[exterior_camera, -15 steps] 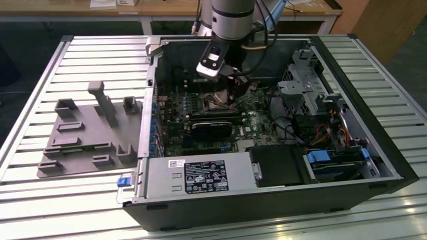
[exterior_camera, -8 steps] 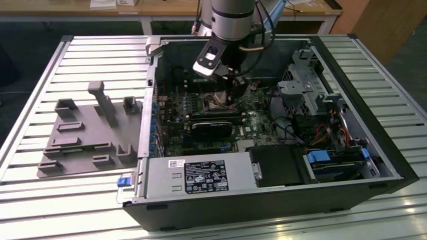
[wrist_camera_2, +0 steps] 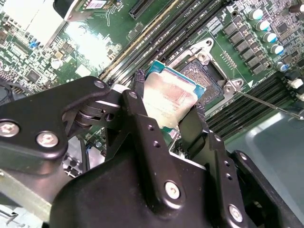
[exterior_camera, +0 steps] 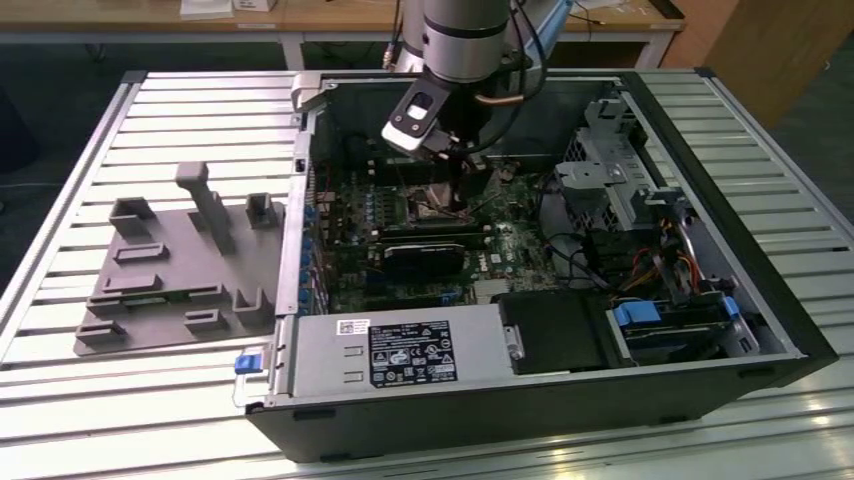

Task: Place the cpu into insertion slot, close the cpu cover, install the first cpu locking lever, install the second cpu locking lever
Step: 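Place the cpu into insertion slot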

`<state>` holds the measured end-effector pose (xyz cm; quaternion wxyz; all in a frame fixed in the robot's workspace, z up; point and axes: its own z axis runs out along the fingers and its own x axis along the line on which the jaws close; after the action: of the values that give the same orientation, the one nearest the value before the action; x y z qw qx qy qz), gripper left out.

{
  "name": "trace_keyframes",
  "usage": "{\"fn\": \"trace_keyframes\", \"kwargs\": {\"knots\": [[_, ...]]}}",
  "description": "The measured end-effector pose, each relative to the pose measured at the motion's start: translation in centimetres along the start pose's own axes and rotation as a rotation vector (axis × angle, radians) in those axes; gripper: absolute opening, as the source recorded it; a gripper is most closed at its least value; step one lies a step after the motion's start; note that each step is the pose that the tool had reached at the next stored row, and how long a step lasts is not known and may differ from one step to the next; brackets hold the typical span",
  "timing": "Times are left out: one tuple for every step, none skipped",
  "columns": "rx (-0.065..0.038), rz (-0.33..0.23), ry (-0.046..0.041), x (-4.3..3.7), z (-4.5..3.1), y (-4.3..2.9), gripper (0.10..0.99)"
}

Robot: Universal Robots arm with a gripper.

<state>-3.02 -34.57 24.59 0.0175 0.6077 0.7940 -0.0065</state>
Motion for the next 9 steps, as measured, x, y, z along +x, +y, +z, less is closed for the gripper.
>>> {"fn": "trace_keyframes", "kwargs": {"knots": [[0.0,0.005,0.0016,0.0,0.01,0.0,0.537],[-0.001,0.01,0.0033,0.01,0.02,0.0,0.537],[-0.001,0.014,0.0049,0.02,0.03,0.0,0.537],[-0.001,0.019,0.0061,0.04,0.04,-0.01,0.537],[-0.001,0.023,0.0071,0.06,0.05,-0.03,0.537],[-0.002,0.027,0.0079,0.09,0.06,-0.05,0.537],[-0.002,0.031,0.0084,0.14,0.07,-0.07,0.537],[-0.002,0.034,0.0089,0.18,0.08,-0.1,0.537],[-0.002,0.038,0.009,0.24,0.09,-0.14,0.537]]}}
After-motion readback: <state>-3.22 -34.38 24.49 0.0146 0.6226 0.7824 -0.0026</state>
